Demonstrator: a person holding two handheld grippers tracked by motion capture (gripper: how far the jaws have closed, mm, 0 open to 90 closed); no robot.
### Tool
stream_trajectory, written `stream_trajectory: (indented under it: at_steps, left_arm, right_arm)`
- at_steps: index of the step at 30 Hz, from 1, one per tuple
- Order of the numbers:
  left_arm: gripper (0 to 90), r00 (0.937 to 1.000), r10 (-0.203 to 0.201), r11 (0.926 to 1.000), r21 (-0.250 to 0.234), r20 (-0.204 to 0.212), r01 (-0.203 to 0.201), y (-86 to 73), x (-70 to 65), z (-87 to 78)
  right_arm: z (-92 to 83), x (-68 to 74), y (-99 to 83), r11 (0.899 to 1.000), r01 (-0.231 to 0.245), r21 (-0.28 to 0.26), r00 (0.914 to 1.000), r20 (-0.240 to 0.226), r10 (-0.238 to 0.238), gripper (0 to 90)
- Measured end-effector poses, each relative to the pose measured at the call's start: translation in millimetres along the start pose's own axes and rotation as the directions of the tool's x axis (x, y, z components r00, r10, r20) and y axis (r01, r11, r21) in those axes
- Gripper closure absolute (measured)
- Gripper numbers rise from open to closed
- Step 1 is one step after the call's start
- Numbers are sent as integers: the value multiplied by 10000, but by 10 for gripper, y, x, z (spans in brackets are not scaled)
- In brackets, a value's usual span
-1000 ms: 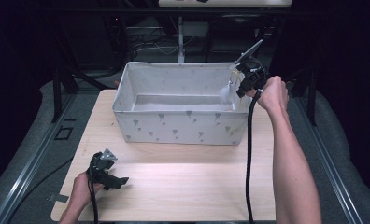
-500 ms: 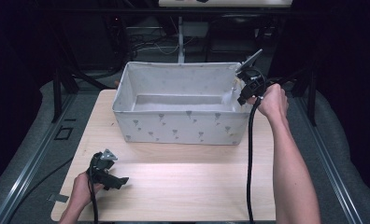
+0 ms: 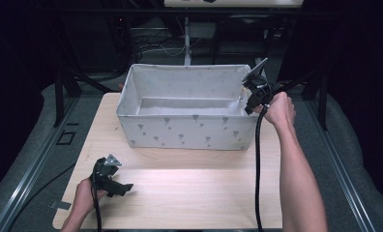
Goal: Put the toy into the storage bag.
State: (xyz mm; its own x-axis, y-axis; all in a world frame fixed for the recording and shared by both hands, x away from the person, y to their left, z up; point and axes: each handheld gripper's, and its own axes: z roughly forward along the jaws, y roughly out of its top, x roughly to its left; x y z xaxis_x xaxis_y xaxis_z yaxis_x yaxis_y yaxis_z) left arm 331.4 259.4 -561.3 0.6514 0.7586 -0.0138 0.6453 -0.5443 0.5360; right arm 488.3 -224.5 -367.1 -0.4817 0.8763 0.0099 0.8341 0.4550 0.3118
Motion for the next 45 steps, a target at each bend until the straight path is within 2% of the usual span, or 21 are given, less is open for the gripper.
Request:
stream_trajectory:
  at_steps: [11,20,21,25,27,28,33,36,38,40,45]
  left_arm:
    - [0,10000,-4,10000,1,13,4,0,2,1]
    - [0,10000,-4,10000,-1,14,4,1,-1,1]
    - [0,10000,-5,10000,3,14,5,1,-1,2]
    - [0,10000,-9,10000,-1,21,9,2,-1,2]
    - [0,10000,-19,10000,-2,23,19,3,-3,5]
    - [0,10000,-13,10000,1,17,13,3,-2,7]
    - [0,10000,-27,10000,15,0,27,3,-3,8]
    - [0,10000,-13,10000,18,-10,13,4,-8,7]
    - [0,10000,-2,10000,22,-22,2,5,-9,7]
    - [0,10000,0,10000,37,-11,0,5,-8,10]
    - [0,10000,-10,10000,22,-17,10,3,-6,8]
  right_arm:
    - [130,-21,2,9992,-86,384,9999,-107,90,881]
    - [137,-41,-11,9993,-216,313,9996,-201,222,872]
    - [103,-54,-14,9994,-263,222,9993,-264,269,837]
    - [28,-62,-18,9995,-320,57,9991,-270,322,789]
    - [-41,-67,-19,9996,-279,-44,9993,-266,277,760]
    - [-122,-61,-17,9994,-271,-203,9993,-260,266,712]
    - [-266,-34,-9,9987,-143,-480,9996,-235,131,645]
    - [-437,25,-12,9958,-19,-912,9998,-211,-1,573]
    - [-479,38,-15,9953,6,-971,9997,-235,-29,558]
    - [-606,96,-20,9937,169,-1104,9996,-191,-191,493]
    - [-759,187,-50,9895,340,-1405,9990,-223,-375,408]
